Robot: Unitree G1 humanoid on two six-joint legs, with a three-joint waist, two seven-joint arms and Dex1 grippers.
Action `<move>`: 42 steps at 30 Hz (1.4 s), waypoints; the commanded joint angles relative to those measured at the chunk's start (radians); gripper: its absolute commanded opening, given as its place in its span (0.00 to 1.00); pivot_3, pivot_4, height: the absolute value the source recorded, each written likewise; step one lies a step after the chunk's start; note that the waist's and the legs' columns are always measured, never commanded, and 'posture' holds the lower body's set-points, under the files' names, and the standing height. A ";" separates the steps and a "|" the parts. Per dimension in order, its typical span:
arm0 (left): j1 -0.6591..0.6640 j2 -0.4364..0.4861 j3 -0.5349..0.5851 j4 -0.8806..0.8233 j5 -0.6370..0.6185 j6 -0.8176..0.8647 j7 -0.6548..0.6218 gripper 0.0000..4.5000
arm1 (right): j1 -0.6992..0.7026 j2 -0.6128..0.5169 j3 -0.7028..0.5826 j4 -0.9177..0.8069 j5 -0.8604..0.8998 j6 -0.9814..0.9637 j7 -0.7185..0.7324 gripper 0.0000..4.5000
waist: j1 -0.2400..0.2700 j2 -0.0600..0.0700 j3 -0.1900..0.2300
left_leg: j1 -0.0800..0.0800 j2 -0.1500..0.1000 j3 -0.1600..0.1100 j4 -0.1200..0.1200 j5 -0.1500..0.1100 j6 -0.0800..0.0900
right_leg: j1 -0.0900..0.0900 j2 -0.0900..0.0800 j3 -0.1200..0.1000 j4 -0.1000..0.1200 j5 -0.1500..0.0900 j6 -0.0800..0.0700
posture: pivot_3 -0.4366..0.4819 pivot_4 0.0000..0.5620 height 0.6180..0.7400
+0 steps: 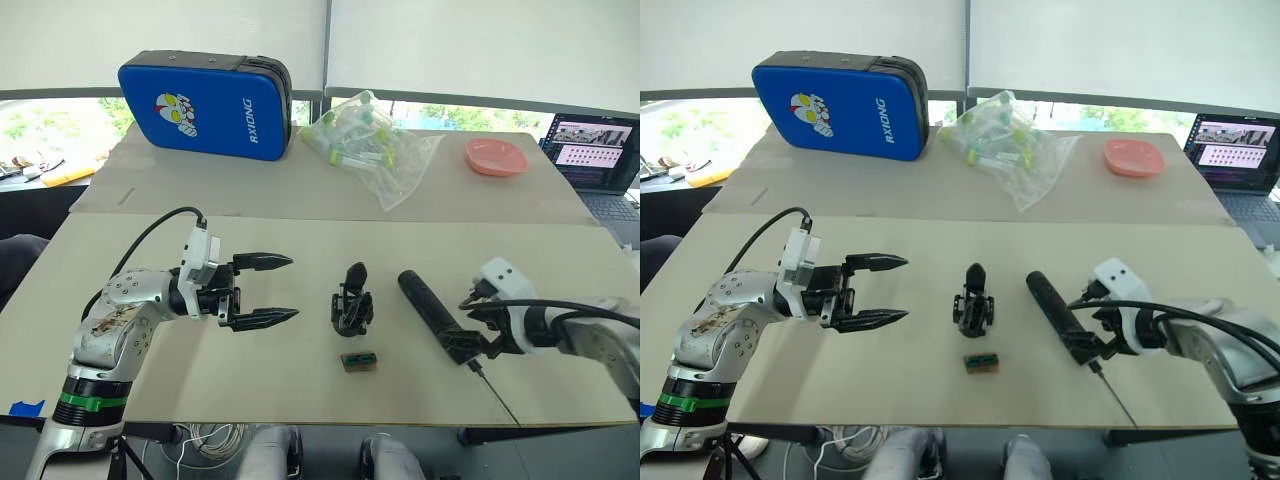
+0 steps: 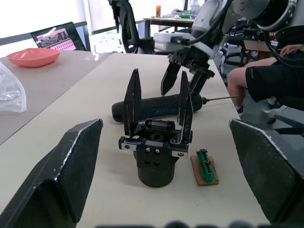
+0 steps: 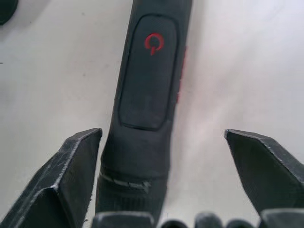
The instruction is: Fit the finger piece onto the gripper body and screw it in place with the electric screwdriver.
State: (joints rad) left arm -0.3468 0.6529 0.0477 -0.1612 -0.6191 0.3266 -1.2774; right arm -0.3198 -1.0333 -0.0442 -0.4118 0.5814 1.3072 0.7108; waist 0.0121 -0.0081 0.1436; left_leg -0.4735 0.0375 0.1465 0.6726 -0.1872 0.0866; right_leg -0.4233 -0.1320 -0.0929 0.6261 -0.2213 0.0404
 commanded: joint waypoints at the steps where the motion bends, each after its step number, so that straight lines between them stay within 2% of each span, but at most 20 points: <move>1: -0.007 0.012 0.014 -0.041 -0.014 -0.007 -0.006 1.00 | -0.088 -0.090 -0.022 -0.057 0.056 0.069 0.060 0.99 | -0.001 0.000 0.000 | 0.000 0.000 0.000 0.000 0.000 0.000 | 0.000 0.000 0.000 0.000 0.000 0.000 | 0.48 0.27 1.00; 4: -0.007 0.012 0.007 -0.050 -0.014 -0.006 -0.008 1.00 | -0.175 -0.135 0.024 -0.064 0.097 0.164 0.080 0.99 | -0.001 0.000 0.000 | 0.000 0.001 -0.001 0.000 0.000 0.000 | -0.001 0.000 -0.001 0.000 0.000 -0.001 | 0.48 0.27 1.00; 7: -0.002 0.016 -0.004 -0.064 -0.014 -0.005 -0.021 1.00 | -0.299 -0.188 0.165 -0.053 0.121 0.288 0.086 0.99 | -0.002 0.000 0.000 | 0.000 0.001 -0.001 0.000 -0.001 0.000 | -0.001 0.000 0.000 -0.001 -0.003 -0.005 | 0.48 0.27 1.00; 12: 0.016 0.017 -0.015 -0.084 -0.013 -0.004 -0.028 1.00 | -0.424 -0.188 0.338 0.035 0.191 0.307 0.072 0.99 | -0.003 0.000 0.000 | 0.000 0.001 0.000 0.000 -0.001 0.000 | -0.002 -0.002 0.000 -0.001 -0.005 -0.009 | 0.48 0.27 1.00; 18: 0.048 0.016 -0.014 -0.117 -0.024 0.007 -0.012 1.00 | -0.467 -0.141 0.462 0.106 0.153 0.307 0.025 0.99 | -0.003 0.000 0.000 | -0.001 0.001 0.000 0.000 -0.001 0.000 | -0.002 -0.002 0.000 -0.001 -0.005 -0.009 | 0.48 0.27 1.00; 22: 0.058 0.020 -0.010 -0.132 -0.030 0.014 -0.002 1.00 | -0.478 -0.116 0.501 0.154 0.126 0.307 0.012 0.99 | -0.002 0.000 0.000 | -0.001 0.001 0.000 0.000 0.000 0.000 | -0.002 -0.001 0.000 0.000 -0.001 -0.002 | 0.48 0.27 1.00; 30: 0.067 0.037 -0.011 -0.150 -0.040 0.020 -0.021 1.00 | -0.488 -0.050 0.575 0.236 0.038 0.279 0.015 0.99 | -0.002 0.000 0.000 | -0.001 0.001 0.000 0.001 -0.001 0.000 | -0.002 -0.001 -0.001 0.000 0.000 -0.001 | 0.48 0.27 1.00; 40: 0.071 0.037 -0.034 -0.146 -0.024 0.007 -0.050 1.00 | -0.500 -0.046 0.709 0.316 -0.070 0.196 0.093 0.99 | -0.003 -0.002 -0.001 | -0.001 0.001 0.000 0.004 -0.001 0.000 | -0.001 0.000 -0.001 -0.001 0.001 -0.002 | 0.48 0.27 1.00; 42: 0.070 0.038 -0.037 -0.145 -0.022 0.005 -0.056 1.00 | -0.503 -0.042 0.720 0.322 -0.086 0.187 0.107 0.87 | -0.003 -0.003 -0.002 | -0.001 0.002 0.000 0.004 -0.001 0.000 | -0.001 0.000 -0.001 -0.001 0.000 -0.004 | 0.48 0.27 1.00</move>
State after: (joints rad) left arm -0.2702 0.6833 0.0124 -0.2807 -0.6312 0.3457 -1.3233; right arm -0.8292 -1.0753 0.6451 -0.1146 0.5218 1.5138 0.8122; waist 0.0091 -0.0114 0.1416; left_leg -0.4743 0.0393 0.1469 0.6769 -0.1887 0.0867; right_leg -0.4241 -0.1326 -0.0936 0.6251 -0.2223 0.0343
